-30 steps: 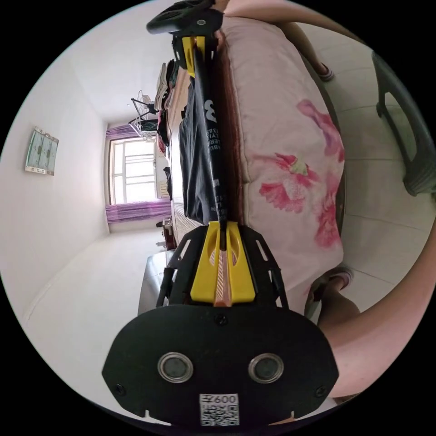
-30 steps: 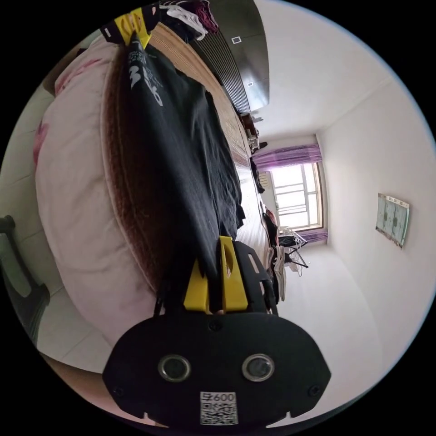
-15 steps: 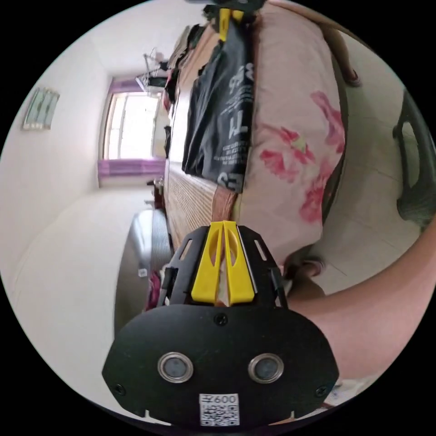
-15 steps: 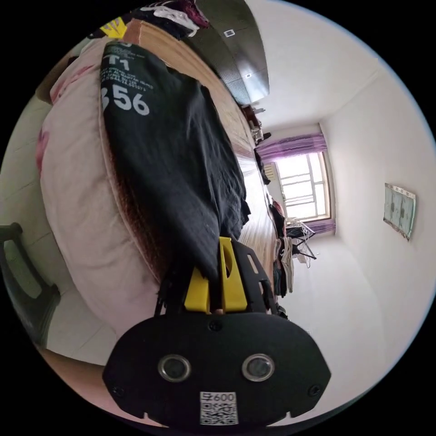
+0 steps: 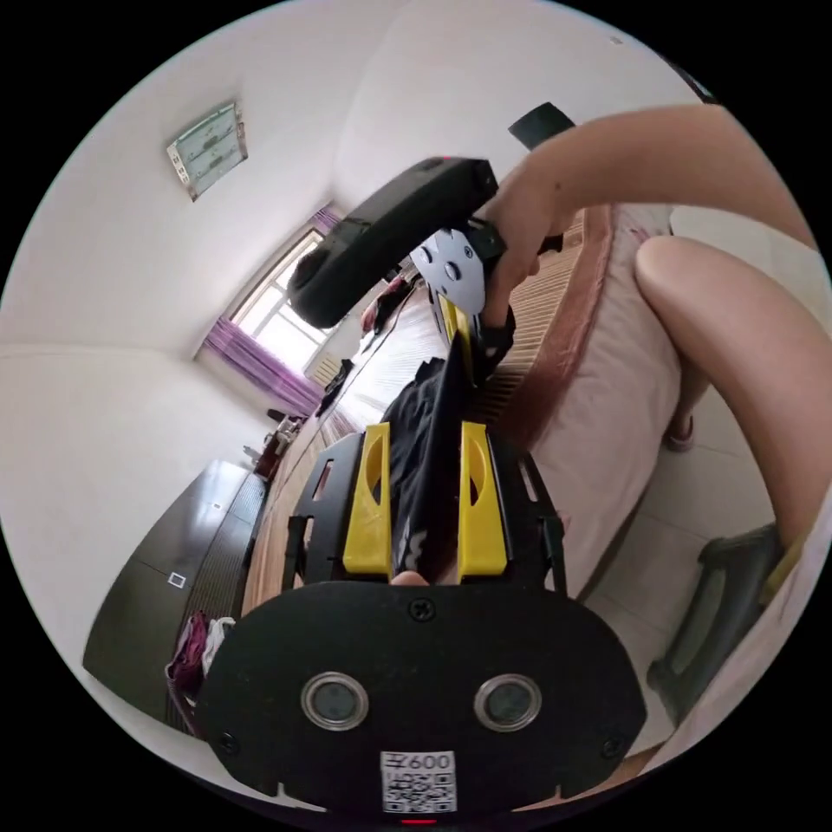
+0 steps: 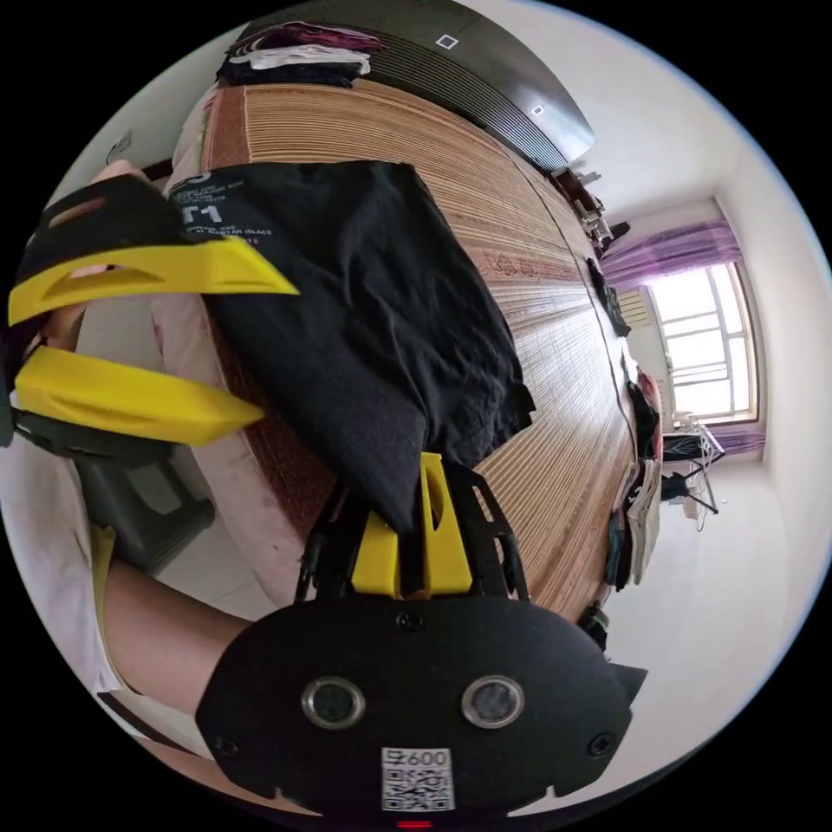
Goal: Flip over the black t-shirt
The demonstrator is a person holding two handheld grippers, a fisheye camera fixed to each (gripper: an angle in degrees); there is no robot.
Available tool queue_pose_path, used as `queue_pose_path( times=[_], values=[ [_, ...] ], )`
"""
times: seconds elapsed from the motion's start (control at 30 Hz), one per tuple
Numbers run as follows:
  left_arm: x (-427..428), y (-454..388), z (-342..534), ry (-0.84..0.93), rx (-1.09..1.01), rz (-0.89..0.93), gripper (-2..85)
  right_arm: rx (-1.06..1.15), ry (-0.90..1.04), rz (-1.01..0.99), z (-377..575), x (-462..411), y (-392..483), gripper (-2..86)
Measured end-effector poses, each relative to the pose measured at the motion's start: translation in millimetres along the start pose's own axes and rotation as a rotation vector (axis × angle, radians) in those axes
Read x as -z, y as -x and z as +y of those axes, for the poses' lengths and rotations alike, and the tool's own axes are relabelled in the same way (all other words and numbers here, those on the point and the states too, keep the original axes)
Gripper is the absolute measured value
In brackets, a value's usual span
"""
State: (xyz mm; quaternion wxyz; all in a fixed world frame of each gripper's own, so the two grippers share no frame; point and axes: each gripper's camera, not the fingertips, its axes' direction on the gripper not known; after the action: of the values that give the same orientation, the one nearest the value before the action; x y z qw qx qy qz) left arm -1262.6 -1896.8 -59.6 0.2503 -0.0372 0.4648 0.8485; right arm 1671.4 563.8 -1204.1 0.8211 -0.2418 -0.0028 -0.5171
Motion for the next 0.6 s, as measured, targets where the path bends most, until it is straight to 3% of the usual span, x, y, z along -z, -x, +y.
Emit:
queue_pose_path(
  times=[0.13, 0.23, 0.33, 0.5, 0.6],
  values=[
    [-46.0, -10.7, -23.8, 0.201, -0.113, 0.062, 6.5, -0.025, -0.013, 0.004, 2.8, 9.1, -0.6, -0.6],
    [-53.0, 1.0, 1.9, 0.308, -0.133, 0.108, 4.3, -0.026, -0.031, 0.042, 14.0, 13.1, 5.0, -0.7],
    [-49.0, 14.6, 44.5, 0.42, -0.161, 0.04, 2.8, -0.053, -0.051, 0.03, 26.7, 17.4, 9.6, -0.8],
    [-31.9, 20.1, 66.0, 0.408, -0.228, 0.055, 2.0, -0.041, -0.06, 0.035, 27.8, 24.1, 27.8, -0.8],
    [-5.5, 6.9, 39.9, 0.458, -0.417, 0.017, 2.2, 0.059, -0.051, 0.048, 39.7, 47.6, 52.0, -0.8]
  ],
)
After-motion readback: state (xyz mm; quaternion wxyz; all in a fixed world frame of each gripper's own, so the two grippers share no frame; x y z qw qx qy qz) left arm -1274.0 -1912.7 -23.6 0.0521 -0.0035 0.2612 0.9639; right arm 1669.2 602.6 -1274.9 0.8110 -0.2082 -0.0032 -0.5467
